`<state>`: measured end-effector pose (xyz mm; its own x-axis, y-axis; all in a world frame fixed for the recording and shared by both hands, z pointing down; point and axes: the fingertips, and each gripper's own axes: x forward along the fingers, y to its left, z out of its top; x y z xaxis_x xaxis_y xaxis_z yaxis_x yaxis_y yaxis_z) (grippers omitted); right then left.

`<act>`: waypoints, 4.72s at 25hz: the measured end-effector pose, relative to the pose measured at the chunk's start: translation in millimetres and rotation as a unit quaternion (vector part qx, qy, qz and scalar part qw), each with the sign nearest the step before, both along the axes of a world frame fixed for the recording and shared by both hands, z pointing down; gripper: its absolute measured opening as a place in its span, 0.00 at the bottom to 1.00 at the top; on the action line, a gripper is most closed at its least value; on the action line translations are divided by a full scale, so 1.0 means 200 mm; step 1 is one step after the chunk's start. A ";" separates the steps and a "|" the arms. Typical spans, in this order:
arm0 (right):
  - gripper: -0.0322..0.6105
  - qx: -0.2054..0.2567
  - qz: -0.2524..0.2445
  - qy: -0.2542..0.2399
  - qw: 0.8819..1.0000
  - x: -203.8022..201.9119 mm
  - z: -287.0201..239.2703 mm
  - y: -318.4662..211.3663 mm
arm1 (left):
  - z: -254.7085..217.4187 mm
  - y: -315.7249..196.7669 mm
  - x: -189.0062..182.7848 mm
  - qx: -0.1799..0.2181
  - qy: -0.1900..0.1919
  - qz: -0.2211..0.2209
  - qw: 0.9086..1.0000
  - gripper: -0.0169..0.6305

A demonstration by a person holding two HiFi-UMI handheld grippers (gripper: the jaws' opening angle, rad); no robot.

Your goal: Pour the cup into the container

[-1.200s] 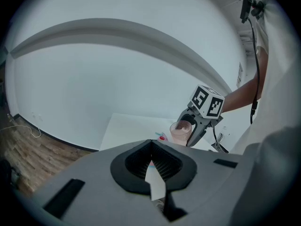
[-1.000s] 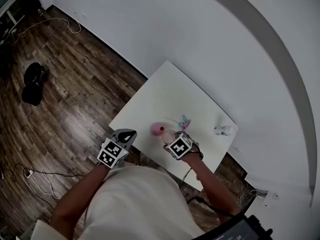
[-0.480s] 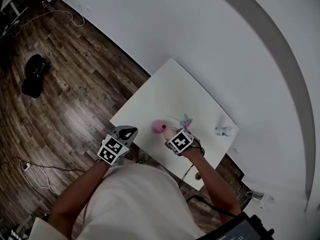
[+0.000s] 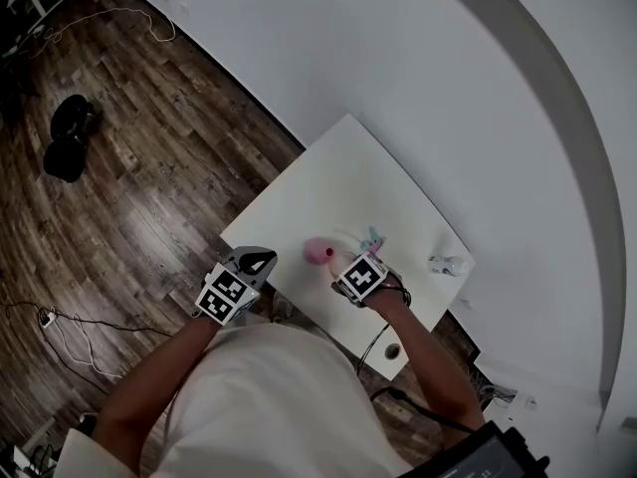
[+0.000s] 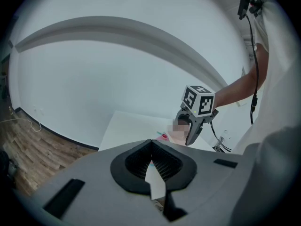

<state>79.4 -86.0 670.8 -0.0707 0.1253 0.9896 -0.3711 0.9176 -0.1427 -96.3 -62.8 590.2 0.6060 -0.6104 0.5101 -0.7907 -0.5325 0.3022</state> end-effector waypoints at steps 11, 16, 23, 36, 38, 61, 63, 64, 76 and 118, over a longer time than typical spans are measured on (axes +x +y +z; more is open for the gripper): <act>0.62 -0.015 -0.014 0.025 0.999 -0.02 -0.01 0.01 | 0.00 -0.01 -0.02 -0.002 0.009 -0.002 1.000 0.04; 0.62 -0.022 -0.017 0.036 0.999 -0.01 -0.01 0.01 | 0.02 -0.01 -0.01 -0.003 0.009 0.002 1.000 0.04; 0.62 -0.029 -0.021 0.047 0.998 -0.02 -0.01 0.01 | 0.03 -0.01 -0.01 -0.001 0.011 0.003 1.000 0.04; 0.62 -0.037 -0.027 0.062 0.997 -0.02 -0.01 0.02 | 0.03 -0.01 -0.03 -0.002 0.015 0.002 1.000 0.04; 0.62 -0.038 -0.026 0.063 0.997 -0.02 -0.01 0.02 | 0.03 -0.01 -0.03 -0.002 0.016 0.003 1.000 0.04; 0.62 -0.044 -0.032 0.081 0.995 -0.02 -0.03 0.01 | 0.07 -0.01 -0.06 -0.007 0.019 0.004 1.000 0.04; 0.62 -0.046 -0.034 0.081 0.995 -0.02 -0.02 0.01 | 0.08 0.00 -0.06 -0.007 0.019 0.002 1.000 0.04; 0.62 -0.046 -0.034 0.082 0.995 -0.02 -0.02 0.01 | 0.08 0.00 -0.06 -0.008 0.019 0.002 1.000 0.04; 0.62 -0.052 -0.040 0.096 0.993 -0.01 -0.03 -0.01 | 0.10 0.01 -0.05 -0.009 0.022 0.000 1.000 0.04; 0.62 -0.064 -0.055 0.132 0.988 -0.01 -0.09 -0.01 | 0.14 0.05 -0.10 -0.013 0.030 -0.004 0.999 0.04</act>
